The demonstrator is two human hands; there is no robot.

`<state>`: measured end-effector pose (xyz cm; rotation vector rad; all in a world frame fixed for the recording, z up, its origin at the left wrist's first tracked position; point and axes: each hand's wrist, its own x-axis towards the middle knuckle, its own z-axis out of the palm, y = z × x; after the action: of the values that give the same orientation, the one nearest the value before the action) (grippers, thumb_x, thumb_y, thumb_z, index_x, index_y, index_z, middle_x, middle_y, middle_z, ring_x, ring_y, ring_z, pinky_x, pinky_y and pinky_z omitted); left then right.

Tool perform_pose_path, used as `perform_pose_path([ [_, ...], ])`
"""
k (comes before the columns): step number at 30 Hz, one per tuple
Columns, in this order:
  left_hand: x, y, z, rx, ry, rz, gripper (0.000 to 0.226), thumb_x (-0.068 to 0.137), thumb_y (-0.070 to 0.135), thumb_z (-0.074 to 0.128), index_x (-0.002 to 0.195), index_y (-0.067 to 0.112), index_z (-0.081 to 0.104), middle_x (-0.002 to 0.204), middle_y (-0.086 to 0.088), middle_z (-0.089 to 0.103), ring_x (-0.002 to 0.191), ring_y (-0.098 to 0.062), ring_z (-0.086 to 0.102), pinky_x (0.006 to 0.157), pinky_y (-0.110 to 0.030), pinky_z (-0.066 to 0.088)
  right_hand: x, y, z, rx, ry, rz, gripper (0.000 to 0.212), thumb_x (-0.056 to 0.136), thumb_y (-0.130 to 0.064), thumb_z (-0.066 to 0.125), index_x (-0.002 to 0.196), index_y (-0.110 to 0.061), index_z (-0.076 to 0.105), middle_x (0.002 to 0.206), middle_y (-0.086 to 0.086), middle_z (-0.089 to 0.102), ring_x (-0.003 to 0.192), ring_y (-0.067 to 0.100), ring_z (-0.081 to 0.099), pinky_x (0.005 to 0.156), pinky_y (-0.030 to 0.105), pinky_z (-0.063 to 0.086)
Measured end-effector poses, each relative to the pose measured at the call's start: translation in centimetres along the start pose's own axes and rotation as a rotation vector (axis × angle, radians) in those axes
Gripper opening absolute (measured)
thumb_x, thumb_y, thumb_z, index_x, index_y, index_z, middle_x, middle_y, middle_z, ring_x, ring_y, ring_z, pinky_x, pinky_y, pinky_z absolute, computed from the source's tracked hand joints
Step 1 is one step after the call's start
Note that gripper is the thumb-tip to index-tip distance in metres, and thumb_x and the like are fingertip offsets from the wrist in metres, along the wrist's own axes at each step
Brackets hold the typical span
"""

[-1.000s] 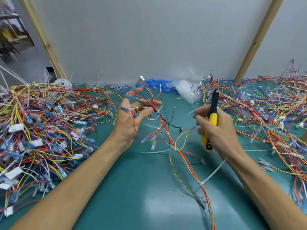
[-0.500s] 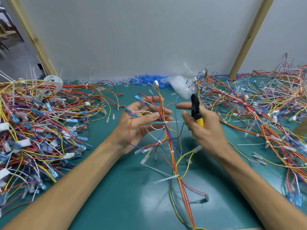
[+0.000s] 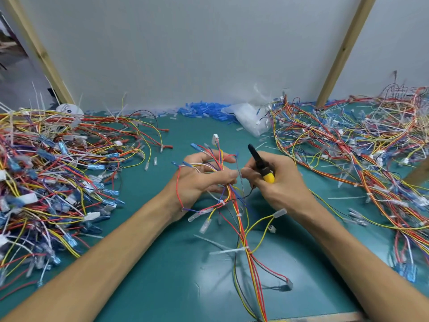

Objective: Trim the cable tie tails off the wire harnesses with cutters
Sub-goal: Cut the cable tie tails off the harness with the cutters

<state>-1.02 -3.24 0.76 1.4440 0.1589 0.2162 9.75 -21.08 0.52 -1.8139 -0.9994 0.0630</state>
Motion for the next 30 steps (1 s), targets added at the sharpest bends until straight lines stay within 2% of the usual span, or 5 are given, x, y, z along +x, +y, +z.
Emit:
perform_pose_path([
  [4,0.1,0.3,-0.1,-0.002,0.038,0.033,0.023,0.070,0.005,0.078,0.090,0.017,0.077,0.074,-0.011,0.073,0.067,-0.021,0.072,0.063,-0.021,0.054,-0.1,-0.5,0.2,-0.074,0.052,-0.037,0.016,0.089,-0.028,0.070,0.081,-0.015,0.066,0.068,-0.011,0.067,0.065,0.018,0.062,0.065,0.041,0.052],
  [12,0.1,0.5,0.5,0.091,0.089,0.118,0.021,0.066,0.004,0.074,0.079,0.022,0.076,0.062,-0.008,0.069,0.064,-0.027,0.064,0.060,-0.021,0.052,0.0,-0.8,0.5,-0.206,0.131,-0.001,0.017,0.089,0.001,0.077,0.078,-0.001,0.064,0.061,-0.019,0.056,0.059,-0.003,0.052,0.057,0.012,0.036],
  [17,0.1,0.5,-0.1,0.086,0.066,0.120,0.019,0.070,0.005,0.078,0.082,0.018,0.077,0.067,-0.011,0.072,0.065,-0.025,0.067,0.063,-0.023,0.055,0.3,-0.4,0.2,-0.204,0.144,0.003,0.017,0.088,0.002,0.076,0.078,-0.001,0.063,0.062,-0.029,0.060,0.061,-0.005,0.054,0.059,0.010,0.036],
  [24,0.0,1.0,-0.3,-0.250,-0.032,-0.092,0.045,0.085,0.010,0.076,0.126,0.015,0.056,0.110,-0.020,0.075,0.074,-0.029,0.071,0.063,-0.036,0.062,0.8,0.5,-1.0,0.024,0.313,0.098,0.022,0.097,-0.012,0.070,0.078,-0.018,0.062,0.059,-0.017,0.057,0.057,0.005,0.049,0.061,0.028,0.039],
  [30,-0.1,1.1,-0.9,-0.385,-0.034,-0.266,0.055,0.083,0.013,0.058,0.137,0.009,0.049,0.126,-0.031,0.069,0.107,-0.049,0.072,0.087,-0.062,0.061,0.9,-0.1,-0.6,0.077,0.417,0.148,0.029,0.100,-0.014,0.068,0.075,-0.026,0.059,0.065,-0.010,0.057,0.060,0.010,0.049,0.065,0.029,0.039],
])
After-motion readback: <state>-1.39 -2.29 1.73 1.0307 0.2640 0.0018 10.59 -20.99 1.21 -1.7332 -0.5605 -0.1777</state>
